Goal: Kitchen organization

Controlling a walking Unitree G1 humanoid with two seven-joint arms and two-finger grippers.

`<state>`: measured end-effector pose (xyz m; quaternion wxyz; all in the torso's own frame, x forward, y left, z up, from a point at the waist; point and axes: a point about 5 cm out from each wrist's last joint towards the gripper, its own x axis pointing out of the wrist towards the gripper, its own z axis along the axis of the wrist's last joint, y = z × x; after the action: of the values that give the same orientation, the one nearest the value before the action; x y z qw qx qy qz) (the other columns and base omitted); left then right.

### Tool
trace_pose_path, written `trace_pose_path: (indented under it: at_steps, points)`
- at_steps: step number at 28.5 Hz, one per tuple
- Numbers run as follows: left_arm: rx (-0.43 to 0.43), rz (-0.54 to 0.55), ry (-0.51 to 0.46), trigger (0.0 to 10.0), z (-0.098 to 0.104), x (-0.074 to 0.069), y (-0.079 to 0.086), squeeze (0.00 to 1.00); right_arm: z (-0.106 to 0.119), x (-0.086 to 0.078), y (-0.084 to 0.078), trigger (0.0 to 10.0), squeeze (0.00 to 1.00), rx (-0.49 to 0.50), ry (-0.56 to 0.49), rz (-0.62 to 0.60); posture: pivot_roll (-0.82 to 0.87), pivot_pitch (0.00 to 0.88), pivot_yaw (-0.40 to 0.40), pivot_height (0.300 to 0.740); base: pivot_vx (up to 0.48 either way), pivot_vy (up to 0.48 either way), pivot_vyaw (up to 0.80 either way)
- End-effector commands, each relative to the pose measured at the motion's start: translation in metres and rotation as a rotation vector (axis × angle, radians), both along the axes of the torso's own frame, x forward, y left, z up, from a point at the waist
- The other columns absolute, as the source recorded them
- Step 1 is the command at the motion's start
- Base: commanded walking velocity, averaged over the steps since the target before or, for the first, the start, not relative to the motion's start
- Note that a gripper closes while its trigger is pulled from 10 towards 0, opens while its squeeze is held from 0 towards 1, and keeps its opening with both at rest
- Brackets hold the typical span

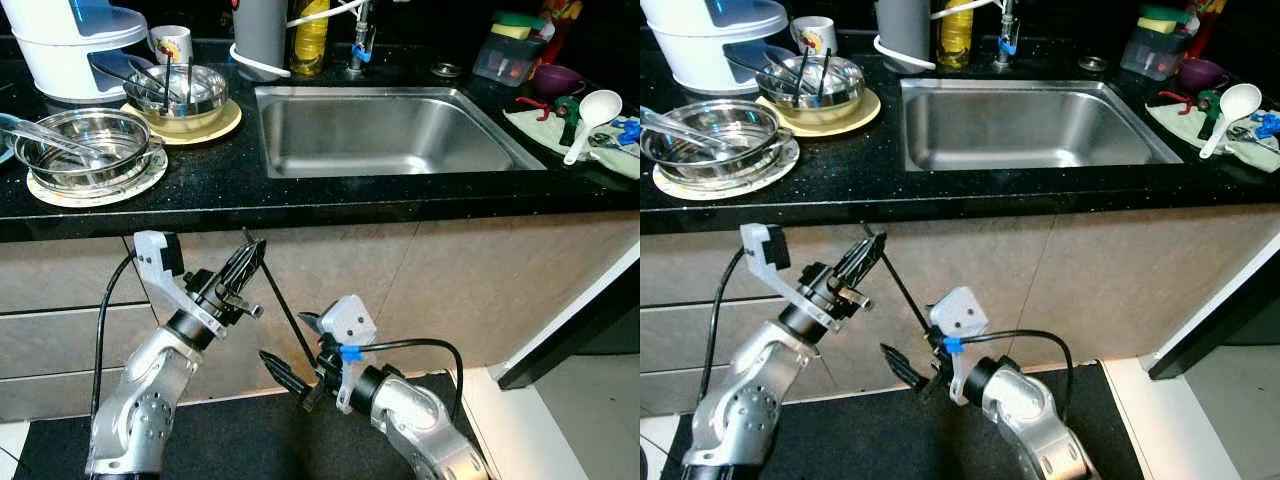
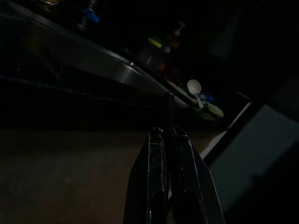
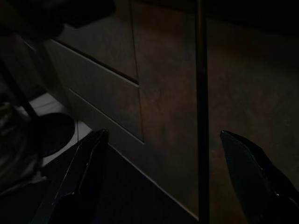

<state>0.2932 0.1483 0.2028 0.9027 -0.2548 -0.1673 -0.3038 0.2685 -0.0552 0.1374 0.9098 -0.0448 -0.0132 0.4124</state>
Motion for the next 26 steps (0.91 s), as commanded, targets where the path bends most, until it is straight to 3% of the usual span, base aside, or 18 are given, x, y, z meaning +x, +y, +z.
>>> trace_pose_path:
  at_steps: [1, 6, 15, 16, 17, 18, 22, 23, 26]
  points:
    - [-0.006, -0.033, -0.001, 0.0, 0.0006, -0.0022, -0.0028, 0.0, -0.0024, 0.0004, -0.0002, 10.0, 0.0, -0.007, -0.003, -0.011, -0.1, 0.166, -0.053, 0.74, 0.0, 0.0, 0.0]
    - [0.014, -0.078, 0.007, 0.0, -0.0012, -0.0045, -0.0044, 0.0, 0.0015, 0.0069, -0.007, 10.0, 0.0, -0.005, -0.036, -0.084, -0.1, 0.166, -0.053, 0.74, 0.0, 0.0, 0.0]
    - [0.004, -0.108, 0.023, 0.0, 0.0011, -0.0045, -0.0027, 0.0, -0.0008, 0.0091, -0.0074, 10.0, 0.0, 0.03, -0.017, -0.088, -0.1, 0.167, -0.05, 0.74, 0.0, 0.0, 0.0]
    - [0.004, -0.109, 0.025, 0.0, 0.0011, -0.0045, -0.0026, 0.0, -0.0012, 0.0084, -0.0072, 3.6, 0.0, 0.035, -0.011, -0.083, -0.1, 0.167, -0.05, 0.74, 0.0, 0.0, 0.0]
    - [0.0, -0.108, 0.028, 0.0, 0.001, -0.0043, -0.0022, 0.0, -0.0015, 0.008, -0.0069, 3.6, 0.0, 0.039, -0.006, -0.079, -0.09, 0.165, -0.049, 0.74, 0.0, 0.0, 0.0]
    - [-0.009, -0.104, 0.031, 0.0, 0.0011, -0.0039, -0.0015, 0.0, -0.002, 0.0072, -0.0064, 1.8, 0.0, 0.043, 0.0, -0.072, -0.09, 0.165, -0.049, 0.74, 0.0, 0.0, 0.0]
    - [-0.019, -0.114, 0.038, 0.0, 0.0015, -0.0039, -0.0017, 0.0, -0.0034, 0.0059, -0.0057, 2.7, 0.0, 0.041, 0.003, -0.066, -0.09, 0.165, -0.048, 0.74, 0.0, 0.0, 0.0]
    - [-0.018, -0.118, 0.04, 0.0, 0.0015, -0.0039, -0.0017, 0.0, -0.0038, 0.0058, -0.0055, 1.3, 0.0, 0.043, 0.006, -0.064, -0.09, 0.165, -0.048, 0.74, 0.0, 0.0, 0.0]
    - [-0.017, -0.122, 0.044, 0.0, 0.0016, -0.0041, -0.0015, 0.0, -0.0043, 0.0059, -0.0053, 0.9, 0.0, 0.046, 0.009, -0.061, -0.09, 0.165, -0.048, 0.74, 0.0, 0.0, 0.0]
